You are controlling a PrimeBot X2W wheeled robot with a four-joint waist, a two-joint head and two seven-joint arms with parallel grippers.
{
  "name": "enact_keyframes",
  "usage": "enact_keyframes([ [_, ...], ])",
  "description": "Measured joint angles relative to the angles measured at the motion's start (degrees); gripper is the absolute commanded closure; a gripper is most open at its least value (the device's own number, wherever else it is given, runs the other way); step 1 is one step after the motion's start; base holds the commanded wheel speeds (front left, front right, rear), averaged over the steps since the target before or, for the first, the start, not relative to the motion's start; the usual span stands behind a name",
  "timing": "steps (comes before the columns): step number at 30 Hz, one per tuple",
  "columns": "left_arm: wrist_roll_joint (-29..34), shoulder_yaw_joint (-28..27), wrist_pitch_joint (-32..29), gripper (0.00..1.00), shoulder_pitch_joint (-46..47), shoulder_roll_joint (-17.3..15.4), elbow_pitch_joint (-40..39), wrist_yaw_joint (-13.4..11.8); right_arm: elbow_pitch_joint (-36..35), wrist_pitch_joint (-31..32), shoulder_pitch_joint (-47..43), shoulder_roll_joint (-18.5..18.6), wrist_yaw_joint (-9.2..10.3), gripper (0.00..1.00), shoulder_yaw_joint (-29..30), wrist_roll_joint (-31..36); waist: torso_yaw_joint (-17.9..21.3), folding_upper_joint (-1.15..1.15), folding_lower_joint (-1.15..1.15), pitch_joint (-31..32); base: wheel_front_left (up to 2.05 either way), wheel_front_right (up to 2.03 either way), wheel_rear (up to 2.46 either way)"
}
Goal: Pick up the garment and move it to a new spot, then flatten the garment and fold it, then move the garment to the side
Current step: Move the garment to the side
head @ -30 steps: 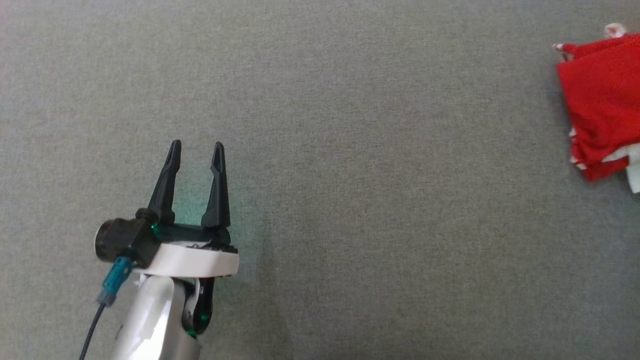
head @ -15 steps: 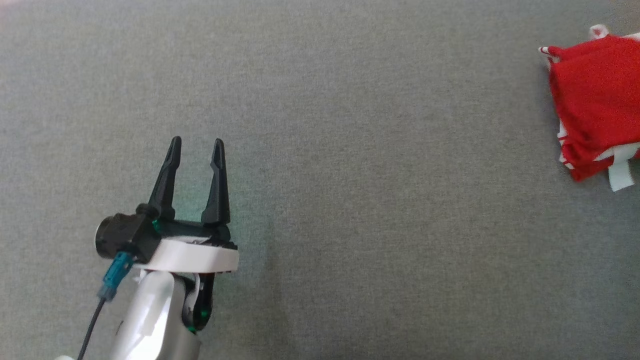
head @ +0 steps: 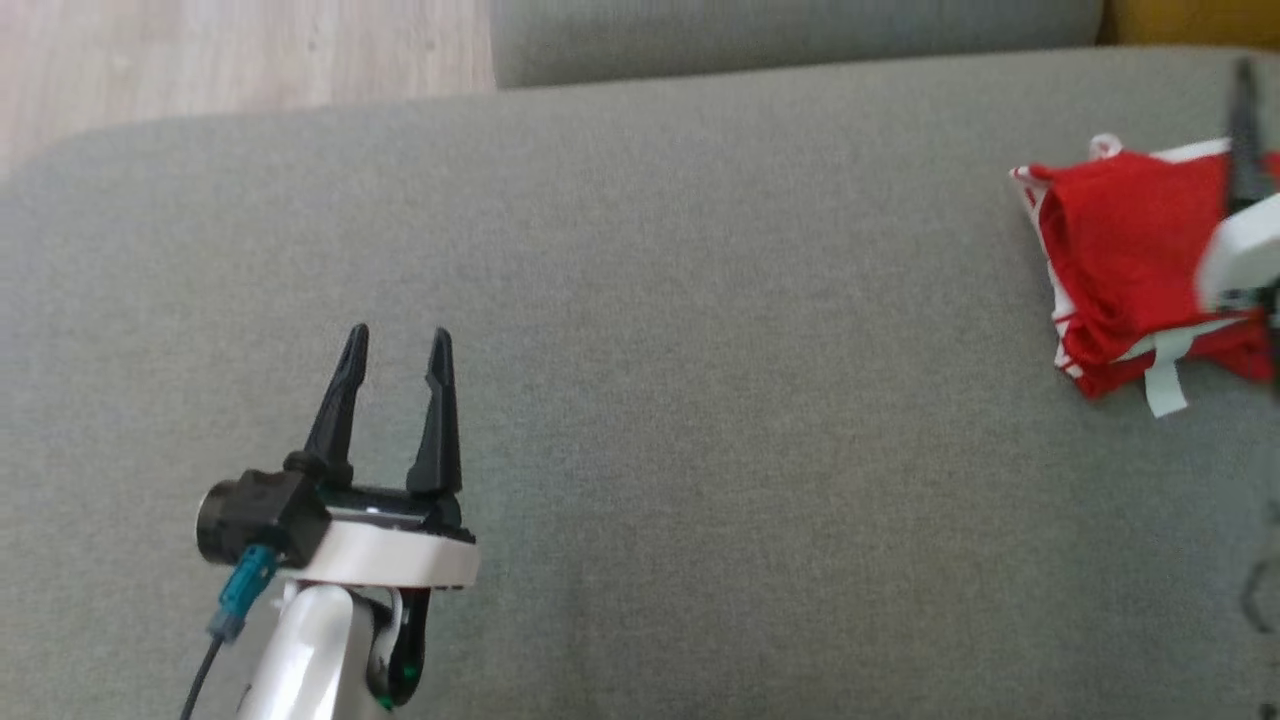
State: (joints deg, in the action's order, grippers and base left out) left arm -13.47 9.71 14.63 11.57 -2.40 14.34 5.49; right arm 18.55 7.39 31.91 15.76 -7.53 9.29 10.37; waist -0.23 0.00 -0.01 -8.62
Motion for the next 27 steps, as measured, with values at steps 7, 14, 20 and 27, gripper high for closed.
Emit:
enact_keyframes([
  [7,-0.6,-0.4,0.0,0.00,-2.8,0.0,-1.2,-1.0,-3.1,-6.5,-3.6,-9.9,-0.01,0.00,-1.2,-8.3,-0.9,0.00,0.00,4.4,0.00,0.00,0.00],
  [14,-4.1,-0.6,0.0,0.00,-5.5,-0.1,-2.9,-2.6,-5.4,-13.6,-13.0,-12.3,0.00,0.00,-2.6,-15.3,-1.9,0.00,0.00,7.2,0.00,0.00,0.00],
  [20,-3.2,-0.7,0.0,0.00,-6.9,-0.1,-2.8,-3.5,-1.7,-19.3,-23.3,-13.1,0.00,0.00,-8.2,-18.1,-2.5,0.00,0.00,8.3,0.00,0.00,0.00],
  [27,-4.0,-0.9,0.0,0.00,-8.7,-0.1,-0.9,-4.0,-2.0,-21.5,-29.0,-13.1,0.00,0.00,-8.8,-20.0,-2.8,0.00,0.00,8.7,0.00,0.00,0.00],
])
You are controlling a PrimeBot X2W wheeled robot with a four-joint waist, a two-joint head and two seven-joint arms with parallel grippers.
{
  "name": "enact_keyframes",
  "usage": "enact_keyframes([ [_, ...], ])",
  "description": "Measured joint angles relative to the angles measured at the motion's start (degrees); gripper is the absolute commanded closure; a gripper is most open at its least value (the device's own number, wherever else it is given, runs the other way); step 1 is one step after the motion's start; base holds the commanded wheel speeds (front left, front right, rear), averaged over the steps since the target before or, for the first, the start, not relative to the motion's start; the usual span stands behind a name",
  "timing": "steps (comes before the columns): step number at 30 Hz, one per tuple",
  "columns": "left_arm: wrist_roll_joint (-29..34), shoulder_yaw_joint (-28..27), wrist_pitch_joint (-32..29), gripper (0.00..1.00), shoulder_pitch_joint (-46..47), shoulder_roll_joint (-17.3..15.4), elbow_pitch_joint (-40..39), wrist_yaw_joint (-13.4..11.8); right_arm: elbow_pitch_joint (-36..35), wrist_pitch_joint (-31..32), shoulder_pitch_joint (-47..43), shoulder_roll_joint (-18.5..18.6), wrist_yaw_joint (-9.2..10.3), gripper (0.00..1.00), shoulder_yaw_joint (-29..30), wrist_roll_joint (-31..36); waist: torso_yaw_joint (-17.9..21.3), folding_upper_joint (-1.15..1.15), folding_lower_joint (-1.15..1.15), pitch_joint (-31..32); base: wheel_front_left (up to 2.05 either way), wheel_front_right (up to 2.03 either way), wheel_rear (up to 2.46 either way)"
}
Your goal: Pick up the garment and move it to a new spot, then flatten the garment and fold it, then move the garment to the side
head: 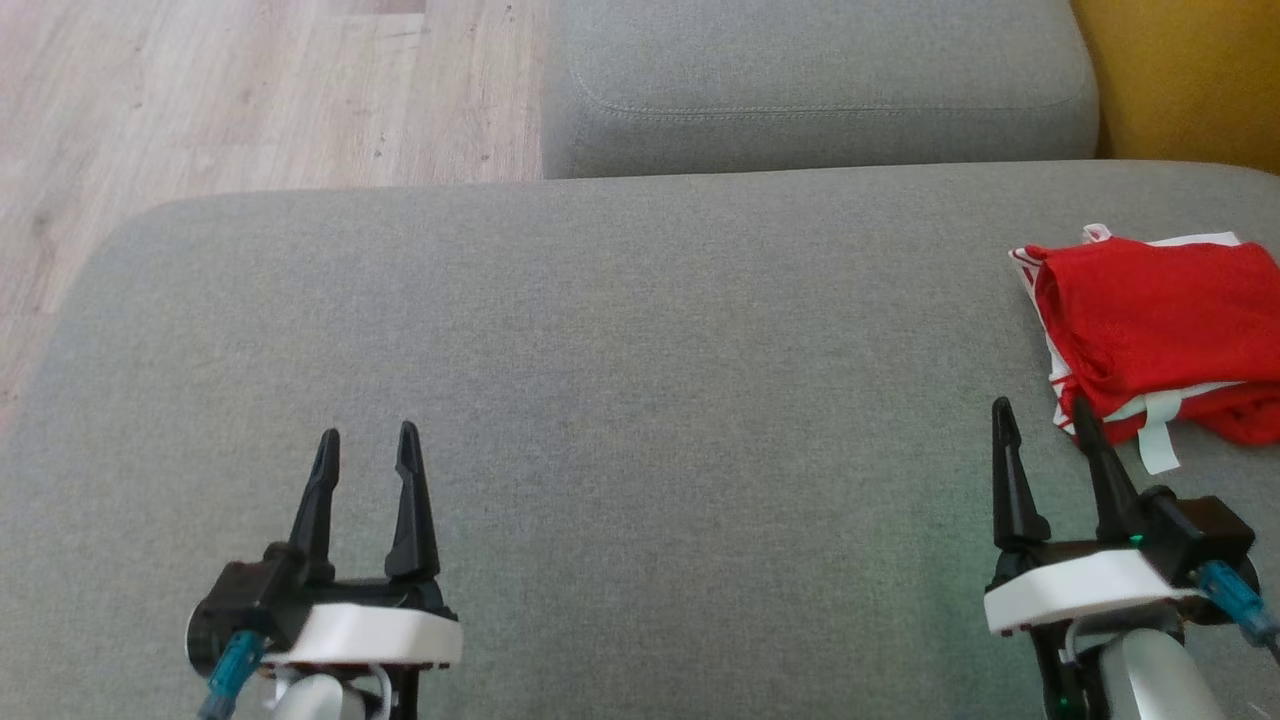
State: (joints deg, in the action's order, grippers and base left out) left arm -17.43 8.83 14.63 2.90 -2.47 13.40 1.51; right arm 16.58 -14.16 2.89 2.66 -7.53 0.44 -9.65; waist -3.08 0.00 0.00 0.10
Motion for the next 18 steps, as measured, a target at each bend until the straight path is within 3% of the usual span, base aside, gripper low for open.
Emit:
enact_keyframes([
  [18,0.3,-0.7,0.0,0.00,0.1,0.0,0.4,-0.1,-1.5,-0.1,-0.2,0.0,0.00,0.00,-0.2,0.0,0.8,0.00,0.00,-0.7,0.00,0.00,0.00],
])
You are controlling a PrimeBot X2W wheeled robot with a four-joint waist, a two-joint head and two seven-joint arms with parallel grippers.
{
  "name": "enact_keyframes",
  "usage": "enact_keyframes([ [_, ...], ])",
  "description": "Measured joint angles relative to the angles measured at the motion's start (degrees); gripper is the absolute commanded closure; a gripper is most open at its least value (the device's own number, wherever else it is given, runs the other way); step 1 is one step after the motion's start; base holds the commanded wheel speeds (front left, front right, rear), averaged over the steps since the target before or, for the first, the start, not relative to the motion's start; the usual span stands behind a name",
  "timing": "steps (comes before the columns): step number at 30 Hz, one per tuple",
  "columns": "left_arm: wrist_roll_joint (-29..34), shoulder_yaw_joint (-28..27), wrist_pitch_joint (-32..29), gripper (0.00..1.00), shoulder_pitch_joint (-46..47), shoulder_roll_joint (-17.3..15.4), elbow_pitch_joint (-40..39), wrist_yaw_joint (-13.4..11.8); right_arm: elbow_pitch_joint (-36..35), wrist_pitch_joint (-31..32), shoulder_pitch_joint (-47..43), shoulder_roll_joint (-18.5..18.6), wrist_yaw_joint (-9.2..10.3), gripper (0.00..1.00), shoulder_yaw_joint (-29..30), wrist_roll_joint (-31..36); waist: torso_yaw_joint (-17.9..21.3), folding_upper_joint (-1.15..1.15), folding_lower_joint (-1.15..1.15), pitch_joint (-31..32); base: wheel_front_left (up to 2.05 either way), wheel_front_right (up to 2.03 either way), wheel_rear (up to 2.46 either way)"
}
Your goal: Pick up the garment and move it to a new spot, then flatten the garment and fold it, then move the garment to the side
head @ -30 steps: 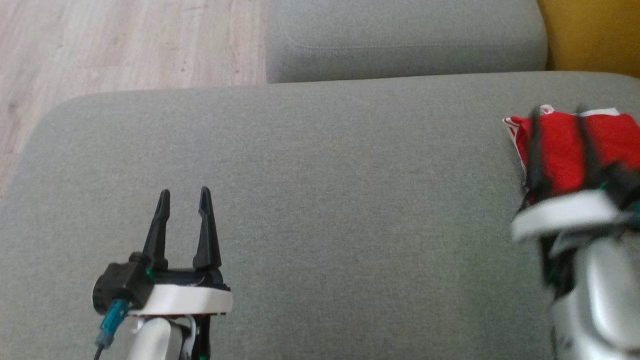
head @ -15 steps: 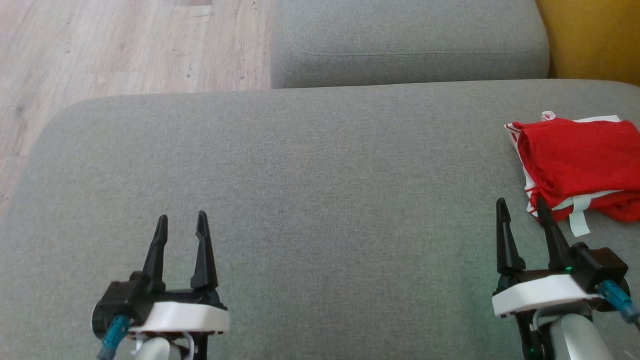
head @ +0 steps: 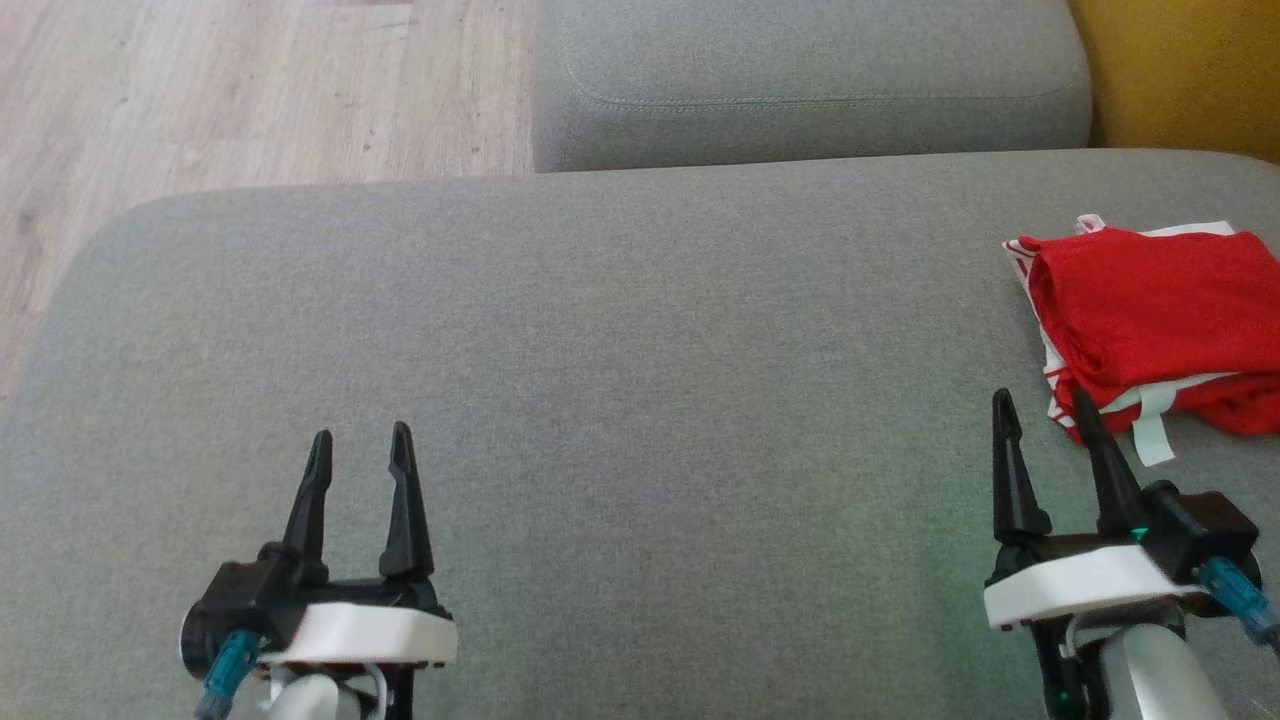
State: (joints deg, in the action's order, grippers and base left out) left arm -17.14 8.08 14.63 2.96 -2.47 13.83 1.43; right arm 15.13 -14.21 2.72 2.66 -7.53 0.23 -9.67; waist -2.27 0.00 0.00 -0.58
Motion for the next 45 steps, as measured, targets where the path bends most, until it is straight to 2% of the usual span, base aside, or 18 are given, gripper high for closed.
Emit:
enact_keyframes([
  [18,0.0,1.2,0.0,0.00,0.3,0.0,2.4,-0.5,1.2,0.0,0.1,0.0,0.00,0.00,0.0,0.2,0.3,0.00,0.00,-0.1,0.00,0.00,0.00],
  [21,-0.1,1.2,0.0,0.00,0.3,0.0,2.8,-1.2,1.4,0.0,0.1,0.0,0.00,0.00,0.0,0.2,0.3,0.00,0.00,0.0,0.00,0.00,0.00],
  [34,-2.4,-0.4,0.0,0.00,0.3,0.0,3.7,-2.5,1.3,0.0,0.1,0.0,0.00,0.00,0.0,0.2,0.5,0.00,0.00,0.4,0.00,0.00,0.00],
  [45,-4.2,-0.9,0.0,0.00,0.3,0.0,4.7,-2.4,1.2,0.0,0.1,0.0,0.00,0.00,-0.1,0.2,0.6,0.00,0.00,-0.1,0.00,0.00,0.00],
])
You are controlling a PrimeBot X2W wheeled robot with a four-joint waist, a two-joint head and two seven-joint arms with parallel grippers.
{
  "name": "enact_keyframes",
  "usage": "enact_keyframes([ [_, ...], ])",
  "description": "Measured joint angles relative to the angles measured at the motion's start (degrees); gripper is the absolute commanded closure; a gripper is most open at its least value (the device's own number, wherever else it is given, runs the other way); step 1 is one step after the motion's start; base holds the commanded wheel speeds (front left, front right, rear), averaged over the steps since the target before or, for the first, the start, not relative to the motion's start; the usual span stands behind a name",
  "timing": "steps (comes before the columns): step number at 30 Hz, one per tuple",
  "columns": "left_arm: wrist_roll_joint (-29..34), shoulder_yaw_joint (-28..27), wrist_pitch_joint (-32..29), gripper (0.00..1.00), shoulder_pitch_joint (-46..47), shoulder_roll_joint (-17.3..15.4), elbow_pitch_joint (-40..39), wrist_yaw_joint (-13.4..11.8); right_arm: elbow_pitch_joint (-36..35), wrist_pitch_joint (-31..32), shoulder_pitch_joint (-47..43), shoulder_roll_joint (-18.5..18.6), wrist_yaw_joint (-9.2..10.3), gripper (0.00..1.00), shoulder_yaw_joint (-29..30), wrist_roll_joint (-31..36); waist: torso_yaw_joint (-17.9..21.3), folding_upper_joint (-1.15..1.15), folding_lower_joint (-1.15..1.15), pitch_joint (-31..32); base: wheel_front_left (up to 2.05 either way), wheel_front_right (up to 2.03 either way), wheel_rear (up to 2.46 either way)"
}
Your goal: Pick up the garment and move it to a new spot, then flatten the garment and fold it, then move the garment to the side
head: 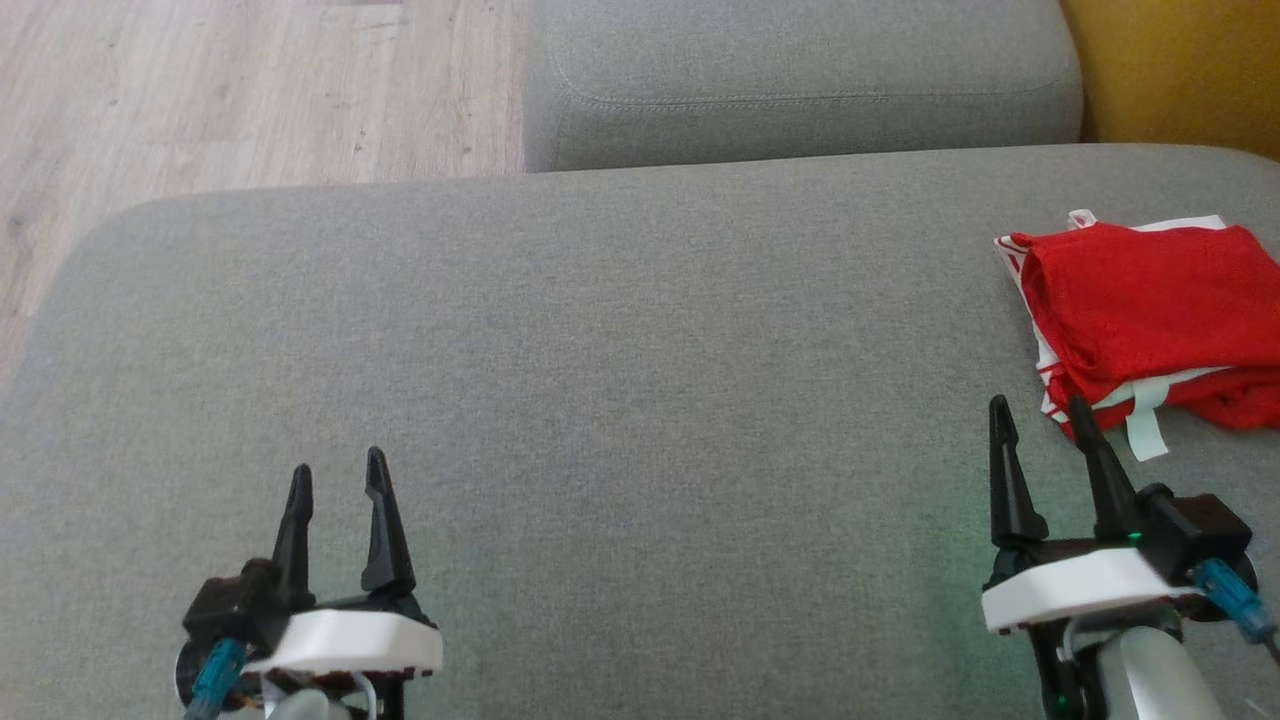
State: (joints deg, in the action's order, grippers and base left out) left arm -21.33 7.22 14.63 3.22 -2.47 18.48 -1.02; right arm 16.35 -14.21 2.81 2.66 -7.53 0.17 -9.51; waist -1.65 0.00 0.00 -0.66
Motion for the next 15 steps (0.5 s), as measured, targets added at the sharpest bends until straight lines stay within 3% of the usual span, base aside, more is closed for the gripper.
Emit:
enact_keyframes([
  [2,-0.6,-0.1,0.0,0.00,0.0,0.0,0.3,0.0,0.0,0.0,0.0,0.0,0.00,0.00,0.0,0.0,0.0,0.00,0.00,-0.1,0.00,0.00,0.00],
  [3,-0.7,-0.1,0.0,1.00,0.0,0.0,0.4,-0.2,0.1,0.0,0.0,0.0,0.00,1.00,0.0,0.0,0.0,0.00,0.00,-0.2,0.00,0.00,0.00],
  [8,-1.1,0.1,-0.5,1.00,-3.2,0.1,5.2,-0.2,5.0,0.2,-2.9,-0.1,0.00,1.00,0.0,-0.4,0.0,0.00,0.00,-0.2,0.00,0.00,0.00],
  [15,-5.1,-0.1,-1.5,1.00,-3.5,0.1,5.1,0.0,5.0,1.4,-3.3,-0.2,0.00,1.00,0.2,-4.9,0.1,0.00,0.00,-0.2,0.00,0.00,0.00],
])
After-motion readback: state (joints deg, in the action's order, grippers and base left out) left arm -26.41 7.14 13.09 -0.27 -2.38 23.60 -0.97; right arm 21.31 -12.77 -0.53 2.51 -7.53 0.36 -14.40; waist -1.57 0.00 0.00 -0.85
